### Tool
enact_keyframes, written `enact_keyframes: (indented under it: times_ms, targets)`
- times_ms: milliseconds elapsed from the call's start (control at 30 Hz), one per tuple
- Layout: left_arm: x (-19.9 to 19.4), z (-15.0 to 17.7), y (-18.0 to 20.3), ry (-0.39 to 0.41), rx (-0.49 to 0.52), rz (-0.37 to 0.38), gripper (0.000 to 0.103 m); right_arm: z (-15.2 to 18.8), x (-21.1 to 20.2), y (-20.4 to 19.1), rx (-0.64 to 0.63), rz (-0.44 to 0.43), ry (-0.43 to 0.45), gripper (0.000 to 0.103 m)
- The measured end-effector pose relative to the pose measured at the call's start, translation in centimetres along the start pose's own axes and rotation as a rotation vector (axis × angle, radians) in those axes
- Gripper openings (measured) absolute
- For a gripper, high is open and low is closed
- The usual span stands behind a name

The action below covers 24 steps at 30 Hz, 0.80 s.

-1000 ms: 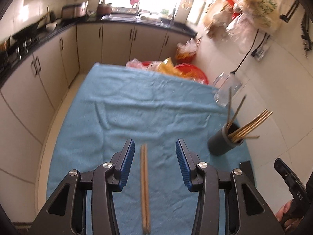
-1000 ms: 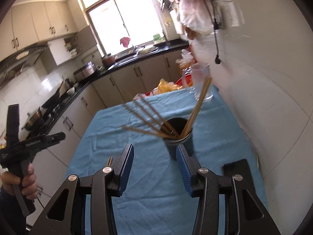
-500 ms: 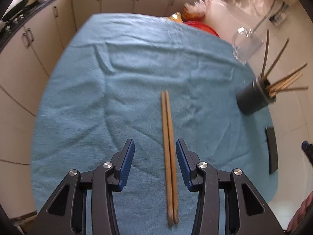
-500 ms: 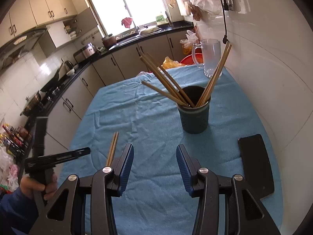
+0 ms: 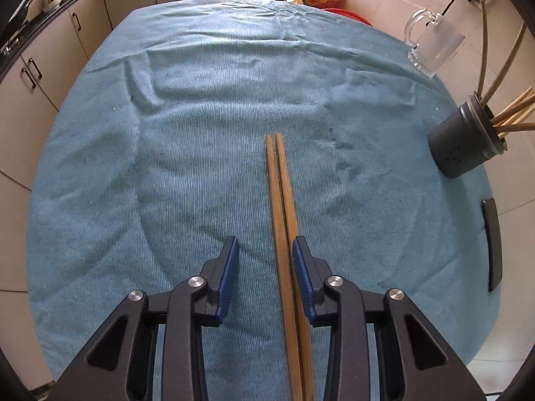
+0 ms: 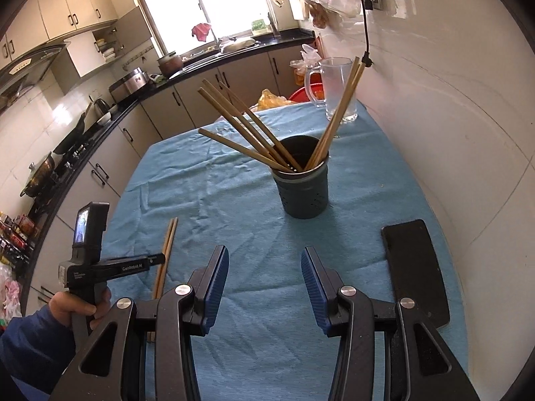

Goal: Organize utensils
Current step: 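Move the right tool over a loose chopstick and close on it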

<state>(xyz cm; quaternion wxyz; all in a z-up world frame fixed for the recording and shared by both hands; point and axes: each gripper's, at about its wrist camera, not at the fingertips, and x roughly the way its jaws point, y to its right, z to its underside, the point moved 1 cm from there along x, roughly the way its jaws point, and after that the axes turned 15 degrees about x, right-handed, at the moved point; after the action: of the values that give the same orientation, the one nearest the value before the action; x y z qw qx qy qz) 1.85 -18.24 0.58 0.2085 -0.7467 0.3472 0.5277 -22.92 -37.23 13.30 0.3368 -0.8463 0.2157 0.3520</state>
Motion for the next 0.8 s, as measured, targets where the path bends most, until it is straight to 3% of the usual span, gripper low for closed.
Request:
enact_keyframes:
  times_ms: [267,367,533,800]
  targets:
    - [0.4,-0.7,-0.7,0.006,0.015,-0.063,0.030,0.2,0.8,-0.8,-0.034,-0.013,-0.030,0.049]
    - [0.2,-0.3,-0.8,0.001,0.015,-0.090,0.025,0.5,1.6,-1.9,-0.058,-0.030,-0.052,0.049]
    - [-1.0,2.0,-3.3,-0.007,-0.068,-0.089,0.012,1.1,3.3,-4.2,-0.093,-0.066,-0.105,0.049]
    - [-2.9,6.0,-6.9,-0.024,-0.174,-0.093,0.010,2.1,9.4,-8.2,-0.094,-0.116,-0.253,0.049]
